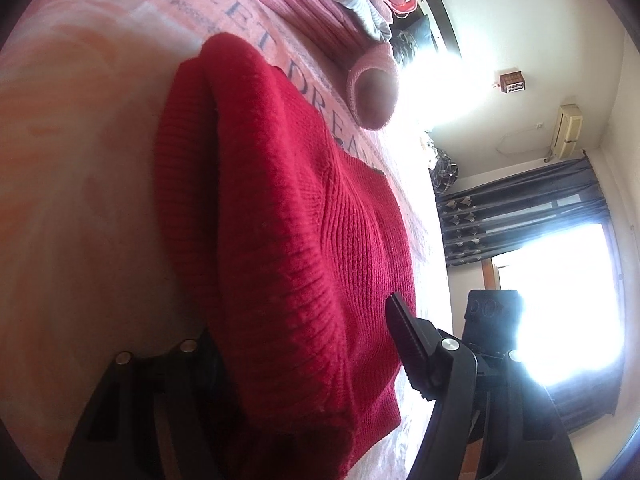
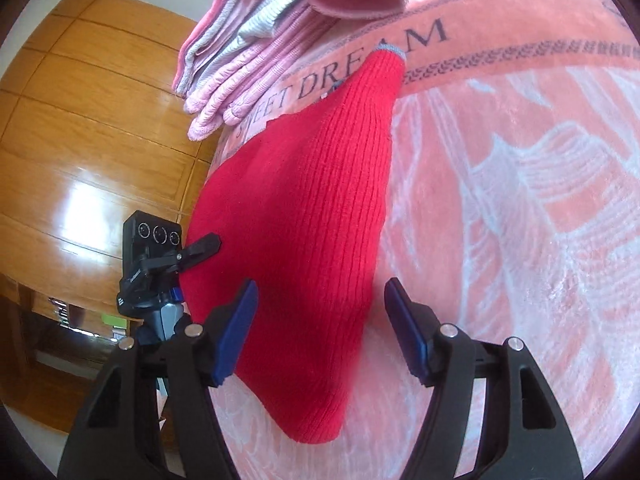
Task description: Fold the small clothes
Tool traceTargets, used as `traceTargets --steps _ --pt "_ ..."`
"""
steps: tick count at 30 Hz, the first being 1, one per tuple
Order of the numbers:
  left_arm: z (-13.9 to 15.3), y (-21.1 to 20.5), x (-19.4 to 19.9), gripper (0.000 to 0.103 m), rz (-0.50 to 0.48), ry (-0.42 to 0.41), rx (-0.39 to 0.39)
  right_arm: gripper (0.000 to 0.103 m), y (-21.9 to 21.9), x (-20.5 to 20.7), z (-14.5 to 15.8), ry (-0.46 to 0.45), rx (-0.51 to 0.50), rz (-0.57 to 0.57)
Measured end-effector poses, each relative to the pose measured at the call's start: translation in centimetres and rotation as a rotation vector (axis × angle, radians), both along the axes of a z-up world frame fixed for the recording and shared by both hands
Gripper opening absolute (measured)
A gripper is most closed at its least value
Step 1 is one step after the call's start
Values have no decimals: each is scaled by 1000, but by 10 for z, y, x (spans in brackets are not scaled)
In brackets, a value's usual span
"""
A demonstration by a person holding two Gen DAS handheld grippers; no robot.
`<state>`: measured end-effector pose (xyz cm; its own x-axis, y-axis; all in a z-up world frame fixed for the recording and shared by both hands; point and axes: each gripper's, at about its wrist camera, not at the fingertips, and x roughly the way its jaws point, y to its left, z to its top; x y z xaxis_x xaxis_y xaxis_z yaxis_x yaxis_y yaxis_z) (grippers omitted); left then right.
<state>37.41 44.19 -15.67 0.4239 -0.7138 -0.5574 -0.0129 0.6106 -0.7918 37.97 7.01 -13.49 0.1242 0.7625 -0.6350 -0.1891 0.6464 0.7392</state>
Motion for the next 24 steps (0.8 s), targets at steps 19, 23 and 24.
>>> traceTargets --steps 19,23,24 --pt "14 -22 -17 36 37 -58 -130 33 -11 -2 32 -39 72 11" --pt "23 -64 -24 36 -12 -67 -178 33 -51 -18 60 -58 48 32" --pt "26 -77 -26 36 -33 -68 -182 33 -64 -23 67 -62 35 33"
